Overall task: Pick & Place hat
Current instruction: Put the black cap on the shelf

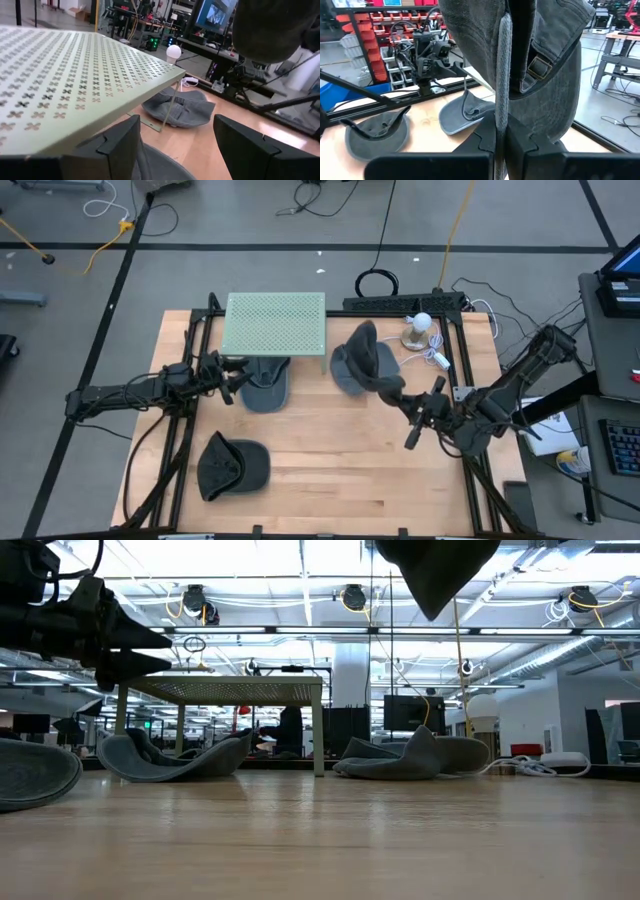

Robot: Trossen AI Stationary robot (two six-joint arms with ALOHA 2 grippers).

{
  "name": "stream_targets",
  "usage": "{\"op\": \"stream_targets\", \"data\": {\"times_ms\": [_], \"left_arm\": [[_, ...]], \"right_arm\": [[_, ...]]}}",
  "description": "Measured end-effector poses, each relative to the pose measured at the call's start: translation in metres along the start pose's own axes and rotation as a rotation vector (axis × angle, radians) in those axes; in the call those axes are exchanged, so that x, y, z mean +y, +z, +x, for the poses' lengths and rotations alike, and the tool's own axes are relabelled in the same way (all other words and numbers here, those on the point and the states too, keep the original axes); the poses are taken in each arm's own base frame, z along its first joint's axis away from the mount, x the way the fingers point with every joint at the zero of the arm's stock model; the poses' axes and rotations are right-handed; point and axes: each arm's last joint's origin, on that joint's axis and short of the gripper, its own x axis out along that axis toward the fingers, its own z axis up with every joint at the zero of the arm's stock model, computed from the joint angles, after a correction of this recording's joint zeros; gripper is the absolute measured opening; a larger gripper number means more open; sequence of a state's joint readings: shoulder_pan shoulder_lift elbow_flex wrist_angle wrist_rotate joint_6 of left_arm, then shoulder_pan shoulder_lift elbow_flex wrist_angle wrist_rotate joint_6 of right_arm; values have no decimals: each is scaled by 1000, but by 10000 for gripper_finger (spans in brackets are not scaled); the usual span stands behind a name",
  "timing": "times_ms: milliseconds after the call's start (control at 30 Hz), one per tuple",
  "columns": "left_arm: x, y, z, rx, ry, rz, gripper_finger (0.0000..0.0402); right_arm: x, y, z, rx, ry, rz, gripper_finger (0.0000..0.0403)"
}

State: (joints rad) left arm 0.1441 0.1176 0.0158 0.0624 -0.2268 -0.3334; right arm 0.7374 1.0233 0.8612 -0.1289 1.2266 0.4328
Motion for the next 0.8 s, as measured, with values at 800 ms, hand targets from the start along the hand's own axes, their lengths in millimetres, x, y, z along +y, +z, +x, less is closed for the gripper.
{"op": "stream_targets", "data": {"times_ms": [800], "left_arm": [[-9,21,-3,-159,-157,-102,257]], "right_arm": [[-5,37,30,-144,94,-14,5]]}}
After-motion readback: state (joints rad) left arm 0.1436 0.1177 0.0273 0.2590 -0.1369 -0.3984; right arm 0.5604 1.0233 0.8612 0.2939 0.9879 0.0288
